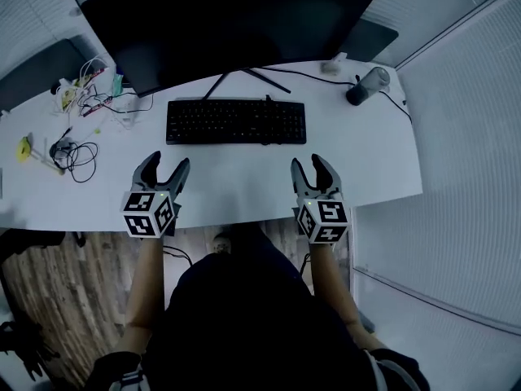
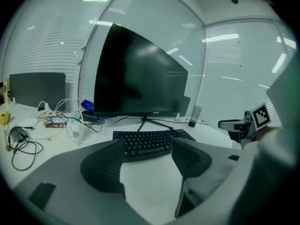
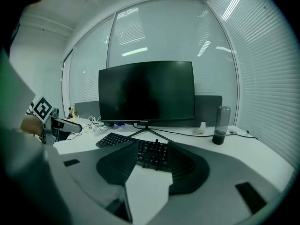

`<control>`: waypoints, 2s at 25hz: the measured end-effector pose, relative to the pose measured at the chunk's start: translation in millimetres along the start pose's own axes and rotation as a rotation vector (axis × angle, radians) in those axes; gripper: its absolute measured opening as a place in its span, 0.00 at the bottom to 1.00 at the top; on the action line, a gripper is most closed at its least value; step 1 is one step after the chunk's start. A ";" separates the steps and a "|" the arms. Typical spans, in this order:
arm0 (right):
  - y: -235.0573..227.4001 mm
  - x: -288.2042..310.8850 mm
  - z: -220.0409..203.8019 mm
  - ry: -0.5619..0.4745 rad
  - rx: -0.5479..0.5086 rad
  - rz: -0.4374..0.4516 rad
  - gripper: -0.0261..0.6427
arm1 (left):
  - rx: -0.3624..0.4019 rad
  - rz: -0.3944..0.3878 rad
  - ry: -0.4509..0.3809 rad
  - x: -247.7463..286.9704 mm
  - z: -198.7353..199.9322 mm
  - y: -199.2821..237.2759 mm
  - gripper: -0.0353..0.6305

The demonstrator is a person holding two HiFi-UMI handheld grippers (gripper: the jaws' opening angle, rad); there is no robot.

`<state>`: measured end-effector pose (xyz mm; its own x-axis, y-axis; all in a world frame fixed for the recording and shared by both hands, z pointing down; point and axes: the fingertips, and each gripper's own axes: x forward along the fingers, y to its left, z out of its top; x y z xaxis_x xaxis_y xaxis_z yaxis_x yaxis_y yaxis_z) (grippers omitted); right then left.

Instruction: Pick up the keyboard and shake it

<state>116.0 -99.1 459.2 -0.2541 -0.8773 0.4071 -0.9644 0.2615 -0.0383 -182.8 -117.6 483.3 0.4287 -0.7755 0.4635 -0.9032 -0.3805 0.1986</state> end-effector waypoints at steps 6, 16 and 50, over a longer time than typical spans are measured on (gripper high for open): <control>-45.4 75.6 -13.7 0.095 0.016 0.055 0.32 | -0.073 0.024 0.144 75.2 -16.5 39.6 0.53; -75.8 152.0 -48.5 0.281 0.034 0.165 0.35 | -0.214 0.032 0.315 138.1 -41.9 102.4 0.58; -83.8 188.6 -73.9 0.361 0.204 0.218 0.43 | -0.547 -0.246 0.340 146.9 -51.6 67.8 0.60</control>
<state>154.3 -256.8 606.6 -0.4456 -0.6051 0.6597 -0.8952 0.3077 -0.3224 -182.2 -231.4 609.4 0.6728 -0.4637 0.5765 -0.7001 -0.1472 0.6987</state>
